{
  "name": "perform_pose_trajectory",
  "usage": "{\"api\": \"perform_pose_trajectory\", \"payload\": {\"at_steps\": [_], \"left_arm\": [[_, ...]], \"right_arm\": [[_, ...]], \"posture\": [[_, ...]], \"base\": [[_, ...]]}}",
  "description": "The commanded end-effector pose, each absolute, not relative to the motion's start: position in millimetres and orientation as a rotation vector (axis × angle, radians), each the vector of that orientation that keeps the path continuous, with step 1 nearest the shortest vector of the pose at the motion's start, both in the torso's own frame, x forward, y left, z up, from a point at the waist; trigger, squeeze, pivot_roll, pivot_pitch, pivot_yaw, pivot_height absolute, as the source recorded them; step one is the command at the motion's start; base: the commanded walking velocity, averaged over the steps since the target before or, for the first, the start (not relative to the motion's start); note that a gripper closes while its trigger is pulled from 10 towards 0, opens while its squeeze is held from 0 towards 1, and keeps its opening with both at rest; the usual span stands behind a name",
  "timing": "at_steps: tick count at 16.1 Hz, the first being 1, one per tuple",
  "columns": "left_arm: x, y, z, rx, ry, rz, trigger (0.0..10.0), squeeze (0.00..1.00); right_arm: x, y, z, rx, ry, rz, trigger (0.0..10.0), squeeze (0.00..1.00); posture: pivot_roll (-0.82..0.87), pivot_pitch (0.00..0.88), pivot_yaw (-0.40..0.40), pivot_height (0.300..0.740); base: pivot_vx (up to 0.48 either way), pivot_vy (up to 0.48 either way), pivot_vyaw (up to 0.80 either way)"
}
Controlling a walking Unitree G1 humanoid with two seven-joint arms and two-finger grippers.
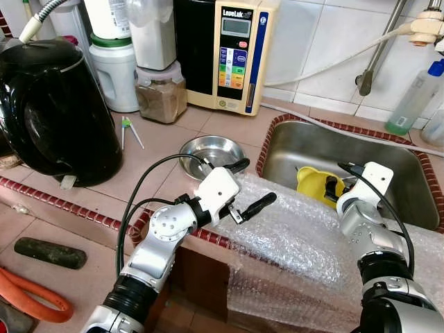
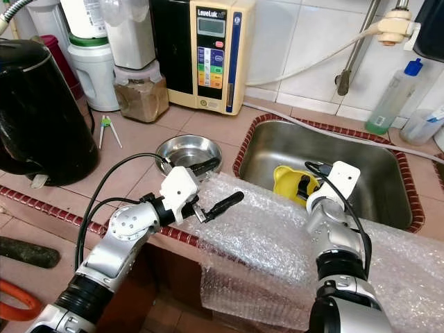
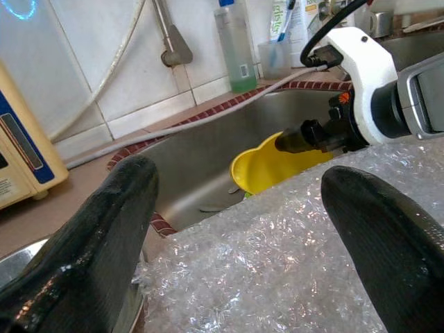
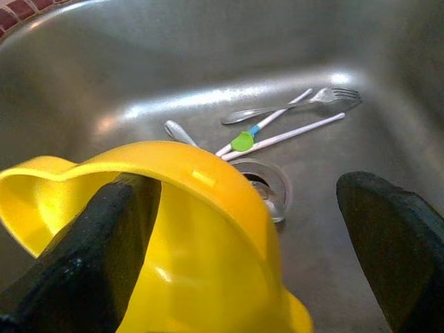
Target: Kitchen organization
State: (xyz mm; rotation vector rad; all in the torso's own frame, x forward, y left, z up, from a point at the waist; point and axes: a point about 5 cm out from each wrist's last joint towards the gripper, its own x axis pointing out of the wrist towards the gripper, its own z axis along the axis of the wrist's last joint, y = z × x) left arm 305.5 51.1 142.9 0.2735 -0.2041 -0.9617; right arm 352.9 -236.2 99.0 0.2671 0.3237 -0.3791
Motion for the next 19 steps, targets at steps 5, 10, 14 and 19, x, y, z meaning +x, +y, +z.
{"api": "perform_pose_trajectory", "payload": {"at_steps": [5,10,14,19], "left_arm": [[324.1,56.1,162.7,0.247,-0.278,-0.802,10.0,1.0],[328.1,59.6,162.7,0.232,-0.272,-0.75,10.0,1.0],[335.5,63.5,160.9,0.24,-0.261,-0.663,10.0,1.0],[346.7,71.2,164.9,0.212,-0.247,-0.564,10.0,1.0]], "right_arm": [[358.8,-216.7,104.6,0.176,0.3,-0.23,10.0,1.0],[359.8,-207.2,102.8,0.051,0.346,-0.069,10.0,1.0],[362.6,-204.2,111.3,-0.041,0.295,-0.066,10.0,1.0],[359.3,-227.8,107.3,0.353,0.304,-0.251,10.0,1.0]], "posture": [[0.18,0.0,-0.013,0.74],[0.17,0.0,-0.014,0.74],[0.16,0.0,-0.01,0.74],[0.15,0.0,-0.006,0.74]], "base": [[0.0,0.0,0.0],[0.0,0.0,0.0],[0.0,0.0,0.0],[0.0,0.0,0.0]]}}
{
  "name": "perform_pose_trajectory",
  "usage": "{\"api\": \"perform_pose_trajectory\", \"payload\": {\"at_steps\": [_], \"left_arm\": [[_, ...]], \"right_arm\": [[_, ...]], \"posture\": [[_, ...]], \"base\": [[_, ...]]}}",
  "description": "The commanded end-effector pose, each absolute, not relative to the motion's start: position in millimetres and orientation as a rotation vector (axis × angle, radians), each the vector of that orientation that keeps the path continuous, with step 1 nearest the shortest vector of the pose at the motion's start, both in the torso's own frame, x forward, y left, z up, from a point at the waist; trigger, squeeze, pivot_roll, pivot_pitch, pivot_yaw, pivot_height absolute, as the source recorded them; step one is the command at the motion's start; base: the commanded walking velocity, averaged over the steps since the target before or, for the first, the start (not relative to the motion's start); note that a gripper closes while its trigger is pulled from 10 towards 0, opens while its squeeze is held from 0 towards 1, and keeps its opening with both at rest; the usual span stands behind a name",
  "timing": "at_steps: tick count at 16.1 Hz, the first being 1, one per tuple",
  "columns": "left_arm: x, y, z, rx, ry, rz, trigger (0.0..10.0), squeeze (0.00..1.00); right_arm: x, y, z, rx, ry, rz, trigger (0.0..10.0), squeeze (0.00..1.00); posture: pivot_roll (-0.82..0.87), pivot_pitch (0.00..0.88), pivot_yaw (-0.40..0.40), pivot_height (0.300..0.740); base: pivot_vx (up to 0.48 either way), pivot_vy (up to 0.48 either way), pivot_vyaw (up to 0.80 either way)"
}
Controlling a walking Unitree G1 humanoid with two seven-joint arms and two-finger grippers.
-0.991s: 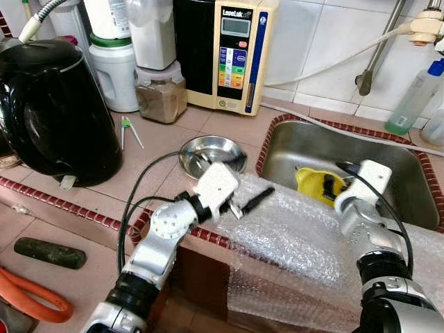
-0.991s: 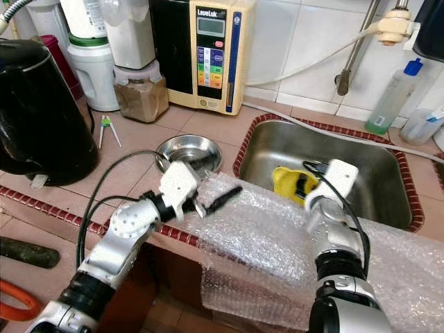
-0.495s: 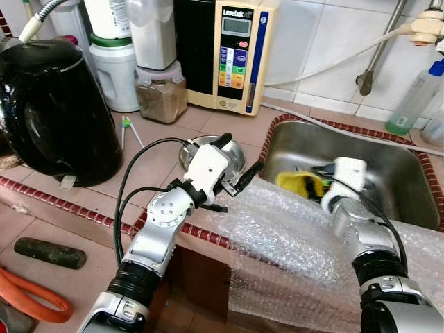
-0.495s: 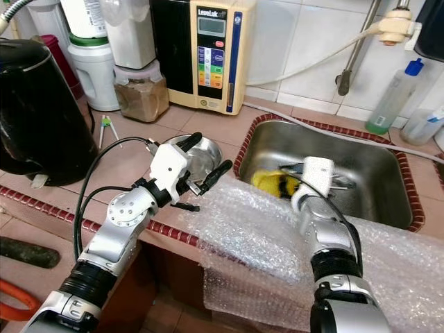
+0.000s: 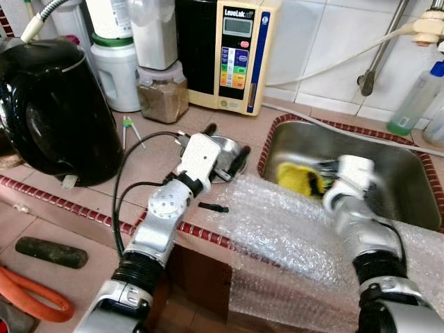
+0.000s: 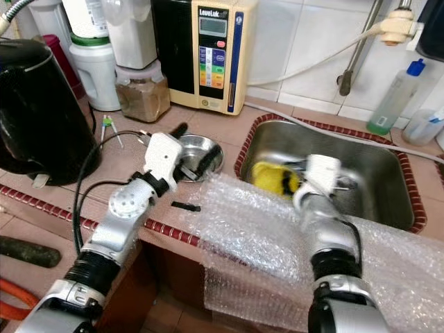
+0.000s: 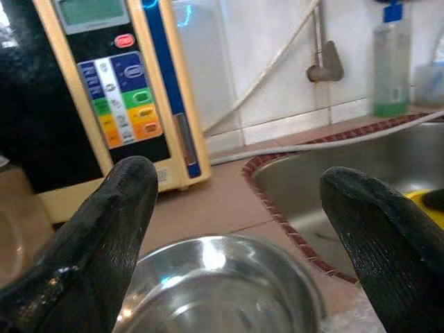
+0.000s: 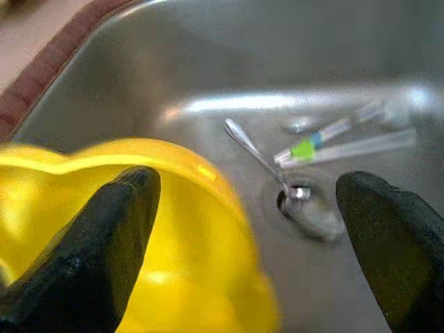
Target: Kitchen organization
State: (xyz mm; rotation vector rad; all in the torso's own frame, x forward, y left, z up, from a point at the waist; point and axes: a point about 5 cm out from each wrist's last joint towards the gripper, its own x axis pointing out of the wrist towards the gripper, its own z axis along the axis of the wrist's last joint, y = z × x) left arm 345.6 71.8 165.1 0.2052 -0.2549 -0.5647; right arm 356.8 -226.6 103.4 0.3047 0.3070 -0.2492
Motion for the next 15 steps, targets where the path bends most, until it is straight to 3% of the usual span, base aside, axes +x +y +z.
{"api": "perform_pose_trajectory", "payload": {"at_steps": [1,2,4,5,6,7,10,11,12,15], "left_arm": [[346.8,71.6,164.5,0.211,-0.245,-0.561,10.0,1.0],[346.9,71.7,164.1,0.211,-0.244,-0.559,10.0,1.0],[346.9,71.6,163.3,0.215,-0.243,-0.557,10.0,1.0],[347.0,71.5,163.2,0.217,-0.243,-0.555,10.0,1.0],[348.9,72.8,161.5,0.211,-0.226,-0.538,10.0,1.0],[349.5,73.3,161.0,0.21,-0.222,-0.533,10.0,1.0],[349.8,74.3,159.2,0.217,-0.217,-0.515,10.0,1.0],[352.9,79.4,157.4,0.218,-0.2,-0.464,10.0,1.0],[363.9,98.8,149.5,0.153,-0.102,-0.292,10.0,1.0],[370.7,114.8,143.8,0.081,-0.026,-0.171,10.0,1.0]], "right_arm": [[358.9,-231.1,108.2,0.381,0.291,-0.281,10.0,1.0],[358.4,-237.7,109.7,0.425,0.271,-0.331,10.0,1.0],[358.6,-239.2,109.2,0.343,0.285,-0.307,10.0,1.0],[360.2,-233.2,110.7,0.243,0.29,-0.242,10.0,1.0],[361.5,-229.3,115.3,-0.006,0.289,-0.197,10.0,1.0],[361.6,-229.2,116.0,-0.087,0.29,-0.175,10.0,1.0],[361.3,-220.4,117.1,-0.052,0.272,-0.094,10.0,1.0],[361.7,-222.0,120.0,-0.034,0.25,-0.118,10.0,1.0],[362.1,-218.2,126.8,-0.017,0.194,-0.125,10.0,1.0],[359.4,-193.6,132.4,-0.027,0.125,-0.029,10.0,1.0]], "posture": [[0.15,0.0,-0.006,0.74],[0.15,0.0,-0.007,0.74],[0.16,0.0,-0.003,0.74],[0.16,0.0,-0.003,0.74],[0.16,0.0,-0.003,0.74],[0.16,0.0,-0.003,0.74],[0.15,0.0,-0.005,0.74],[0.15,0.0,-0.005,0.74],[0.15,0.0,-0.005,0.74],[0.14,0.0,-0.003,0.74]], "base": [[0.0,0.0,0.0],[0.0,0.0,0.0],[0.0,0.0,0.0],[0.0,0.0,0.0],[0.0,0.0,0.0],[0.0,0.0,0.0],[0.0,0.0,0.0],[0.0,0.0,0.0],[0.0,0.0,0.0],[0.0,0.0,0.0]]}}
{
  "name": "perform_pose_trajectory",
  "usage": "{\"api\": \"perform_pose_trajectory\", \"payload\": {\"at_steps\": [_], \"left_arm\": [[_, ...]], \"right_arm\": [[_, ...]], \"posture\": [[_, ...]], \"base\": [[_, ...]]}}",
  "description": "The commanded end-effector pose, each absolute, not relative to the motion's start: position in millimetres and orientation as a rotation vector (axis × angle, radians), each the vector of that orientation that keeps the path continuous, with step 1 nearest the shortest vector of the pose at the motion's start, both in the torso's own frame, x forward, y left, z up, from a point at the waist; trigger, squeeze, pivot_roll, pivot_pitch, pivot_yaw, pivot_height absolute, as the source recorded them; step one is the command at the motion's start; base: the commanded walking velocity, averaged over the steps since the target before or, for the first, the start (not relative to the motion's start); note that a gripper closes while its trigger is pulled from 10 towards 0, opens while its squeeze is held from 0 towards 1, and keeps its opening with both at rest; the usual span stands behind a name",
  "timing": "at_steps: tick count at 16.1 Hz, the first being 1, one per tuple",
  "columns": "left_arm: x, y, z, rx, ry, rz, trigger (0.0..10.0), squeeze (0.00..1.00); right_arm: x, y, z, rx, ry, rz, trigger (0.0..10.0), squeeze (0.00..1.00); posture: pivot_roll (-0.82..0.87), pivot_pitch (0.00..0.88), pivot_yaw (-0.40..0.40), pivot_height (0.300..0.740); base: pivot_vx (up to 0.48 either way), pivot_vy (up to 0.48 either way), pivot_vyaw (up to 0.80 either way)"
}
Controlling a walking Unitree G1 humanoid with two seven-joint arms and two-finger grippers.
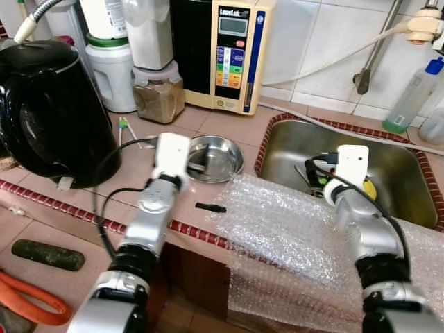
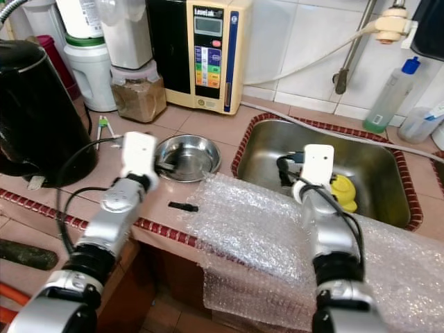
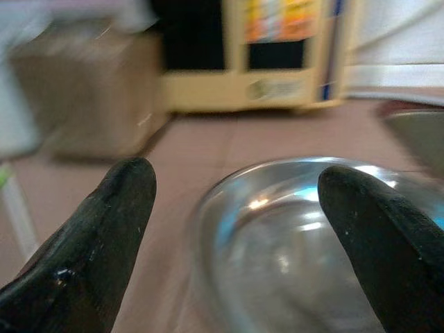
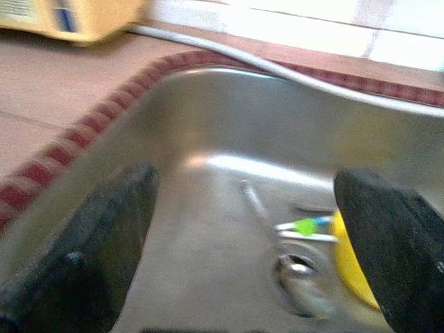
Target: Kitchen organization
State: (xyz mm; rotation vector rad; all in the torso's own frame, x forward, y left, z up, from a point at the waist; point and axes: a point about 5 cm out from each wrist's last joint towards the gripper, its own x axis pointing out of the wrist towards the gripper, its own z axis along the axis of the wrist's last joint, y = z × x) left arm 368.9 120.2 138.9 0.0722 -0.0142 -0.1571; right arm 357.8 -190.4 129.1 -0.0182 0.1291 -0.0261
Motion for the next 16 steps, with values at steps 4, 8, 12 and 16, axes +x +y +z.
{"api": "perform_pose_trajectory", "payload": {"at_steps": [4,8,12,16], "left_arm": [[375.7,128.2,130.3,-0.028,0.115,-0.047,10.0,0.4],[376.5,125.4,124.8,-0.069,0.177,-0.037,10.0,0.0],[376.7,122.4,121.2,-0.097,0.226,-0.048,0.0,0.0],[376.7,123.3,120.1,-0.118,0.237,-0.055,0.0,0.0]], "right_arm": [[338.7,-120.7,126.6,-0.084,0.062,0.239,10.0,1.0],[325.7,-97.9,134.2,-0.15,-0.015,0.372,10.0,1.0],[321.3,-91.4,143.9,-0.196,-0.074,0.421,10.0,1.0],[321.8,-86.7,147.4,-0.217,-0.089,0.445,10.0,1.0]], "posture": [[0.14,0.0,-0.001,0.74],[0.13,0.0,-0.001,0.74],[0.13,0.0,-0.006,0.74],[0.14,0.0,-0.011,0.74]], "base": [[0.0,0.0,0.0],[0.0,0.0,0.0],[0.0,0.0,0.0],[0.0,0.0,0.0]]}}
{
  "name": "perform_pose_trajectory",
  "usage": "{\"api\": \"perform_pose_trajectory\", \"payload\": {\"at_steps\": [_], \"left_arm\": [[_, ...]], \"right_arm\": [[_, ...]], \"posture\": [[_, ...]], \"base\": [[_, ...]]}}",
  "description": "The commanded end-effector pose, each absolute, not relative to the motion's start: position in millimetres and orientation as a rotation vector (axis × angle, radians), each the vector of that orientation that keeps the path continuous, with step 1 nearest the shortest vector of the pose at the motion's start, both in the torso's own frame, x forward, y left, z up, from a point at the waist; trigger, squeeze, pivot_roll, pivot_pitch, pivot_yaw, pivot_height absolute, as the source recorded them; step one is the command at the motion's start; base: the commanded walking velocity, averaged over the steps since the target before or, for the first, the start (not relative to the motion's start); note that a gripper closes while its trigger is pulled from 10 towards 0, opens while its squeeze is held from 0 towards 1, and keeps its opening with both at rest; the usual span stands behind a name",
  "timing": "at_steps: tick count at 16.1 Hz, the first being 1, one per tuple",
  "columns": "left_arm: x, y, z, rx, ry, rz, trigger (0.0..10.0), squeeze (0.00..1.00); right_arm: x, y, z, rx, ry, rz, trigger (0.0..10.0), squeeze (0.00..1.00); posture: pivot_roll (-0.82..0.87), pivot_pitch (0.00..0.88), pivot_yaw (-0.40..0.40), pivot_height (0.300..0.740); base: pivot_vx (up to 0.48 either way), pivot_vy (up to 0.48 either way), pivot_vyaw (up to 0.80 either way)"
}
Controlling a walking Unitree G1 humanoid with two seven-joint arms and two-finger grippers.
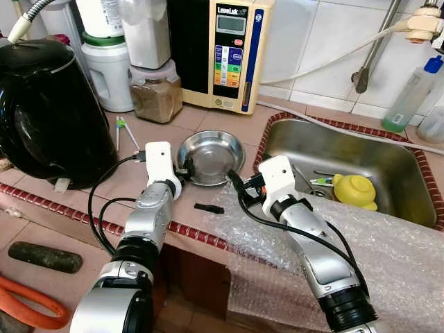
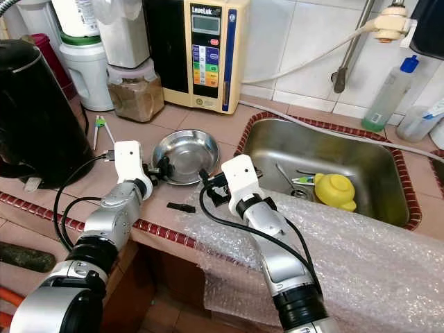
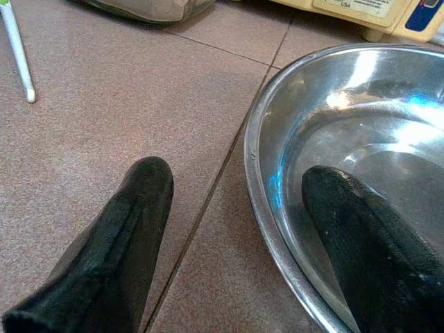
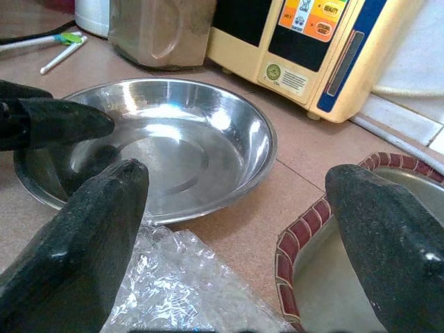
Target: Kitchen organization
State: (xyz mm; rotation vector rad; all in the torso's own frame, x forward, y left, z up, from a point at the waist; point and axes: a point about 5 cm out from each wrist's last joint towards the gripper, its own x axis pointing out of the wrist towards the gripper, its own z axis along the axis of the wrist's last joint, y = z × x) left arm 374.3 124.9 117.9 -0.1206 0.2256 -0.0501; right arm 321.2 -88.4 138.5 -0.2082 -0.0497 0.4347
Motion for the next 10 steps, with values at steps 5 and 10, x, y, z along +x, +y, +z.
{"api": "perform_pose_trajectory", "payload": {"at_steps": [5,10], "left_arm": [[376.3,126.6,121.3,-0.143,0.228,-0.042,0.0,0.0],[377.7,122.4,127.8,-0.168,0.203,-0.073,0.0,0.0]], "right_arm": [[320.5,-88.0,142.6,-0.229,-0.065,0.45,10.0,1.0],[322.0,-89.5,137.1,-0.234,-0.009,0.472,10.0,0.66]], "posture": [[0.14,0.0,0.0,0.74],[0.14,0.0,0.002,0.74]], "base": [[0.0,0.0,0.0],[0.0,0.0,0.0]]}}
